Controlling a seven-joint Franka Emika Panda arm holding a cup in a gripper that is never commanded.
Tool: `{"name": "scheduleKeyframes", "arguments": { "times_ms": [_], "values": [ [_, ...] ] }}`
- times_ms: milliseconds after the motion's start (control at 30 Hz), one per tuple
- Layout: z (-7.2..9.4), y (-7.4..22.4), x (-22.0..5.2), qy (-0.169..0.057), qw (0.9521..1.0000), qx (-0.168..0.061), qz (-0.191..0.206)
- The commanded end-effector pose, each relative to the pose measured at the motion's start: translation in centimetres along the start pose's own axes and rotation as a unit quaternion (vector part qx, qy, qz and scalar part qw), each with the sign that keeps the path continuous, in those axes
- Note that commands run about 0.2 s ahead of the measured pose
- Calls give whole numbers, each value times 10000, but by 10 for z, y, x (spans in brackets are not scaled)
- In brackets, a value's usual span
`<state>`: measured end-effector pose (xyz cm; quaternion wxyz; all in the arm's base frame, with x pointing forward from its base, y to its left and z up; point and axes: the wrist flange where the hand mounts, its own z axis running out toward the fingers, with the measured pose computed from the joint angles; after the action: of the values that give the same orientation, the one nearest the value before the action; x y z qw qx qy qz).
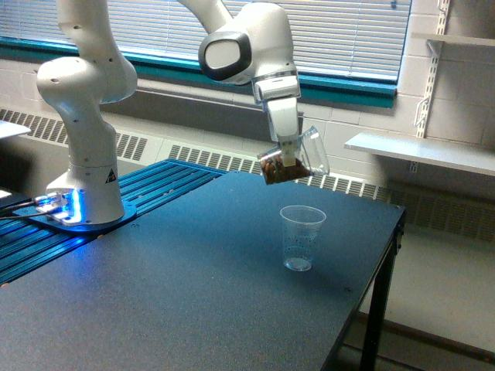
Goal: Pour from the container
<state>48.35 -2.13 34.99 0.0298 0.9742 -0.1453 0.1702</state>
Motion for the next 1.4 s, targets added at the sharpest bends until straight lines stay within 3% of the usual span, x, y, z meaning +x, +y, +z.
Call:
{"name": "scheduleKeyframes", "arguments": {
  "times_ms": [33,433,800,1400],
  "values": [
    [2,12,-4,23,9996,-84,-282],
    [14,24,-22,-170,9980,-361,-491],
    [14,23,-25,-246,9952,-623,-714],
    [16,20,-26,-380,9871,-1114,-1081]
  ]
}}
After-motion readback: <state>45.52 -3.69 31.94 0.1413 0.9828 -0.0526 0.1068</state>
